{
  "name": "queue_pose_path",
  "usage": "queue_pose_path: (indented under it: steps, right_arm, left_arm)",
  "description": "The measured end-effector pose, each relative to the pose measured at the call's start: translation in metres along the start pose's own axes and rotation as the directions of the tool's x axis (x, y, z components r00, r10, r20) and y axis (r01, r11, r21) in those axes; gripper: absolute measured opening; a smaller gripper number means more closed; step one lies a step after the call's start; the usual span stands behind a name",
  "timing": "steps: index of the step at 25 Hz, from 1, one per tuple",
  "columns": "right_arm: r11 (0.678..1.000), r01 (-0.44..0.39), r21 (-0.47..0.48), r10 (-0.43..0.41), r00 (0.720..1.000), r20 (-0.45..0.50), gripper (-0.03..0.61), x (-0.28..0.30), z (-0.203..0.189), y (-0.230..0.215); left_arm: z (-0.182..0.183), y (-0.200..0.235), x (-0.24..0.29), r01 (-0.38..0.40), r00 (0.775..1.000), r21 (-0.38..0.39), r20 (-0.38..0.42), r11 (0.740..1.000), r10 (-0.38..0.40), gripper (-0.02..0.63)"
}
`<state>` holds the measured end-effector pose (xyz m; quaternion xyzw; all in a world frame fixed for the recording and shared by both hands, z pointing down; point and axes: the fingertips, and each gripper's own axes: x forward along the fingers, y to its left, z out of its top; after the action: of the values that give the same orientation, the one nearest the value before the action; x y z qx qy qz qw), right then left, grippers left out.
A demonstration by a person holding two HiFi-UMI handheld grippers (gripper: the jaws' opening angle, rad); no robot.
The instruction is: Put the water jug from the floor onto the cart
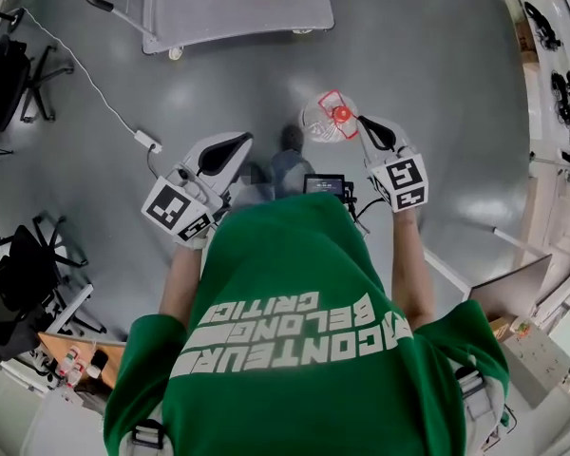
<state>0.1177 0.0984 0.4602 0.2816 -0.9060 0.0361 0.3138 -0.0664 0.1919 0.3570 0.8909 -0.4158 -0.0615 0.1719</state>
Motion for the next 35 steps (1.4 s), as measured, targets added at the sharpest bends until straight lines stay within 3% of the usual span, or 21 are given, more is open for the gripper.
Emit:
queue_pose_path:
  steps: [9,15,19,28,35]
  right_arm:
    - [1.0,-0.015,0.0,0.015,0.991,-0.132,0.009,0.07,-0.051,-0.054]
    - [0.998,-0.033,0.045,0.042,0.974,-0.222,0.048,0.106,-0.105,-0.075]
    - [0.993,-0.044,0.109,0.075,0.951,-0.3,0.096,0.129,-0.155,-0.082]
    - [0.981,-0.016,0.195,0.098,0.902,-0.421,0.21,0.175,-0.246,-0.108]
    - [0.973,-0.007,0.233,0.124,0.861,-0.493,0.252,0.211,-0.3,-0.095]
  left_arm:
    - [0.006,0.044,0.031,-0.041,0.995,0.01,-0.087,0.999,0.041,0.011]
    - [-0.005,0.055,0.079,0.024,0.984,0.013,-0.176,1.0,-0.021,0.011]
    - [-0.013,0.054,0.107,0.067,0.972,-0.002,-0.227,0.998,-0.066,0.011]
    - [-0.04,0.066,0.142,0.081,0.943,-0.049,-0.32,0.996,-0.092,0.012]
    - [-0.063,0.067,0.168,0.163,0.905,-0.072,-0.386,0.984,-0.178,0.011]
